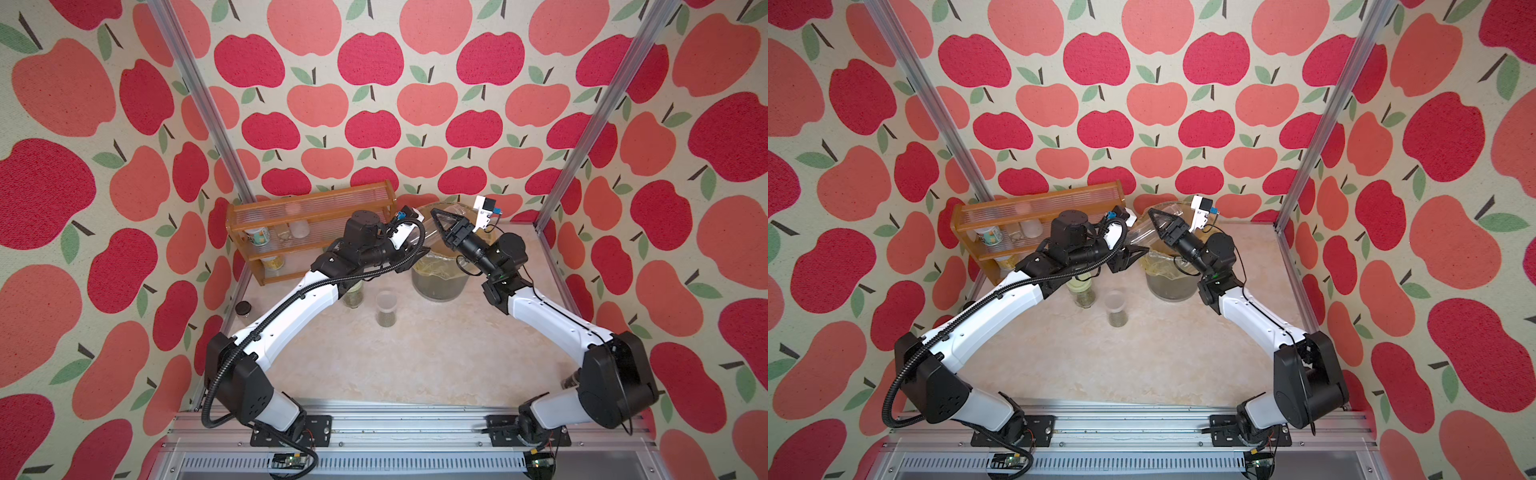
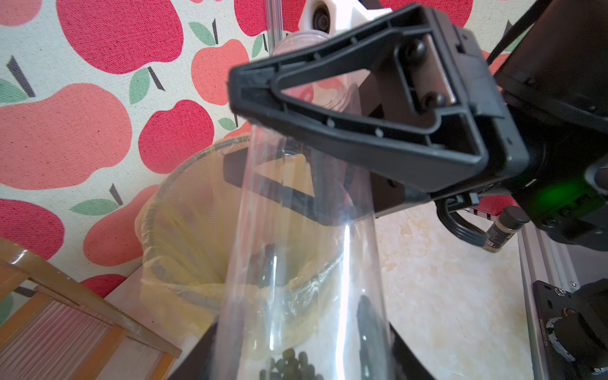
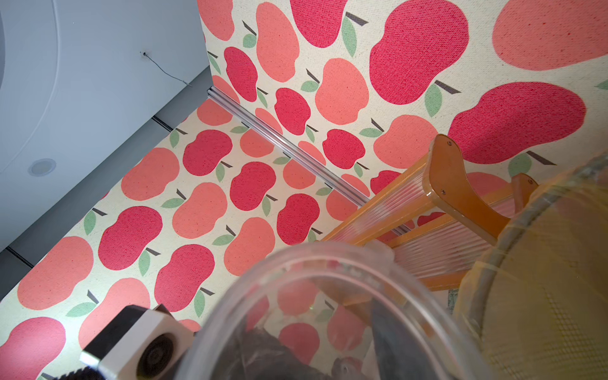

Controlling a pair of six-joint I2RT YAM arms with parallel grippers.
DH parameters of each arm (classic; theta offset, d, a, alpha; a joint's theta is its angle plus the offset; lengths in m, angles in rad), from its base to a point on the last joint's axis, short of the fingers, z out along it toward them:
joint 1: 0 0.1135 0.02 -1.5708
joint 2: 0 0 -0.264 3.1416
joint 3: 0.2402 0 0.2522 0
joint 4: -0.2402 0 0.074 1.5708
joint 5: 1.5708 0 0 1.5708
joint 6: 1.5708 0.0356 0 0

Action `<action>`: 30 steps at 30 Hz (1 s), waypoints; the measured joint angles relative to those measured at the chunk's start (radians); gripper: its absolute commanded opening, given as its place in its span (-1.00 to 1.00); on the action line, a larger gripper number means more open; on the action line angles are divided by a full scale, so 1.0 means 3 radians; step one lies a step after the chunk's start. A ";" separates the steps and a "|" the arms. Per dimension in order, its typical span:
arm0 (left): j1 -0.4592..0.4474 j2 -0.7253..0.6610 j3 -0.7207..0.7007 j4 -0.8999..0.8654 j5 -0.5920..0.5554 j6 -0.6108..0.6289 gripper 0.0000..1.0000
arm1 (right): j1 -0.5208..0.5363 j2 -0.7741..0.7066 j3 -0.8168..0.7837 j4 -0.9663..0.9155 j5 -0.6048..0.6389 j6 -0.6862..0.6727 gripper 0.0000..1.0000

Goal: Empty moldy mung beans from jars
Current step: Pour the moldy mung beans from the jar into the trash bin.

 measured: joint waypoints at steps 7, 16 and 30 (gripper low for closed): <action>-0.0011 0.0000 0.0000 0.0050 -0.0066 0.0008 0.46 | 0.0025 0.0003 -0.0001 0.0013 0.0028 0.0028 0.02; -0.0018 -0.0141 -0.0429 0.0662 -0.0078 0.0062 0.62 | 0.0020 -0.0045 -0.0028 -0.0111 0.0167 0.0013 -0.02; -0.0020 -0.0397 -0.0966 0.1680 -0.0154 0.0045 0.59 | 0.0000 -0.0186 -0.0108 0.0169 0.0290 0.0178 -0.01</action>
